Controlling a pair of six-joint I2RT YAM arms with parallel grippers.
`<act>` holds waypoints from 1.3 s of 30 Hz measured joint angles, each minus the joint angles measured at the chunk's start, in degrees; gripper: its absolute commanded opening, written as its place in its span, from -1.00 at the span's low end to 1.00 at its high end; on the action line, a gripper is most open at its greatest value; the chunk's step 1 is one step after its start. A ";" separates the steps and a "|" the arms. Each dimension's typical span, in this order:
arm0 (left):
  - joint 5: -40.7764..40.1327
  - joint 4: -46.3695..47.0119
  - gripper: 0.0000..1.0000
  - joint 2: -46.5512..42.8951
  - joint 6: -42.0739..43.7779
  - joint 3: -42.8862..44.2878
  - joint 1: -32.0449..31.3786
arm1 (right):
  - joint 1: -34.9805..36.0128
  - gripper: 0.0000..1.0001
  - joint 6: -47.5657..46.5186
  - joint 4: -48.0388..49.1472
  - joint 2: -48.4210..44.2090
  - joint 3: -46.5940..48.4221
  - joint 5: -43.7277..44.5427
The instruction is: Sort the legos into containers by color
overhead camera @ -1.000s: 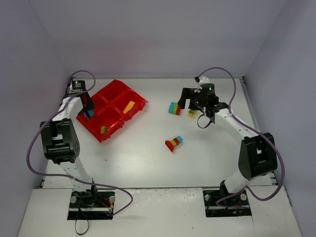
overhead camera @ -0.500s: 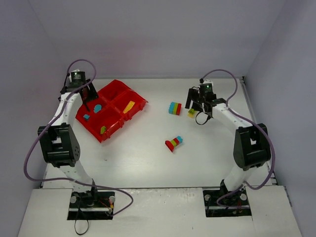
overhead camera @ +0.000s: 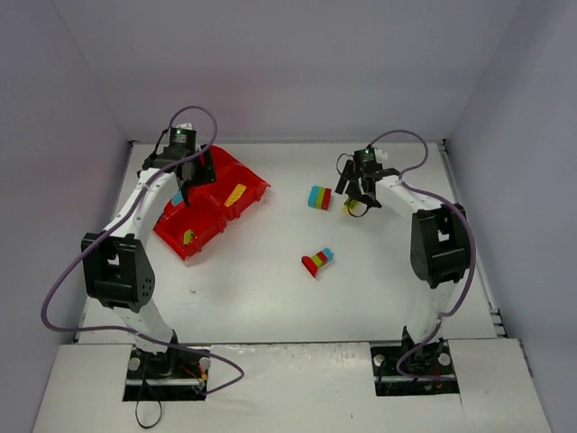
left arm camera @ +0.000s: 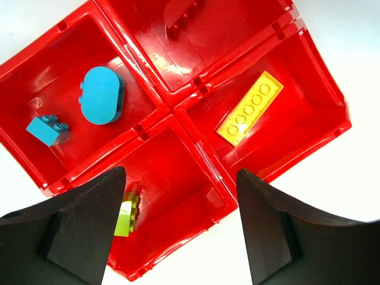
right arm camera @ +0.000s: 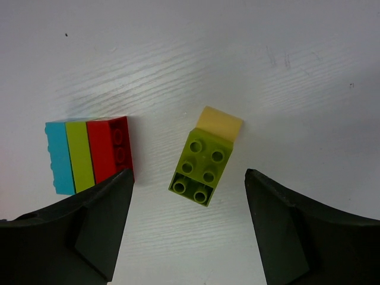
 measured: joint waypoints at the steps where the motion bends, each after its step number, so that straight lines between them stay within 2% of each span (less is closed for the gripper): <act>1: 0.02 -0.15 0.37 0.00 0.02 0.00 -0.15 | 0.00 0.41 0.59 -0.04 0.70 0.28 0.02; 13: 1.07 -1.09 0.37 -0.44 0.17 0.00 -1.20 | 0.00 0.21 3.61 -0.70 4.00 0.96 0.61; 19: 1.49 -1.31 0.37 -0.44 0.24 0.00 -2.82 | 0.00 0.01 3.72 -0.81 5.38 1.68 0.98; 24: 1.92 -1.31 0.37 -0.46 0.35 0.00 -3.50 | -0.04 -0.31 3.63 -0.83 5.40 1.90 1.49; 25: 2.14 -1.33 0.37 -0.48 0.37 0.00 -3.61 | -0.07 -0.46 3.63 -0.81 5.40 1.95 1.57; 30: 3.19 -1.42 0.37 -0.52 0.44 0.07 -4.02 | -0.44 -0.84 3.58 -0.79 5.38 2.01 1.66; 34: 5.38 -1.60 0.37 -0.52 0.59 0.66 -4.66 | -0.50 -1.00 2.64 -0.81 5.14 1.99 1.62; 39: 11.39 -0.96 0.37 -0.52 0.66 1.77 -5.01 | -0.70 -1.00 -1.38 1.46 0.42 -0.37 -0.61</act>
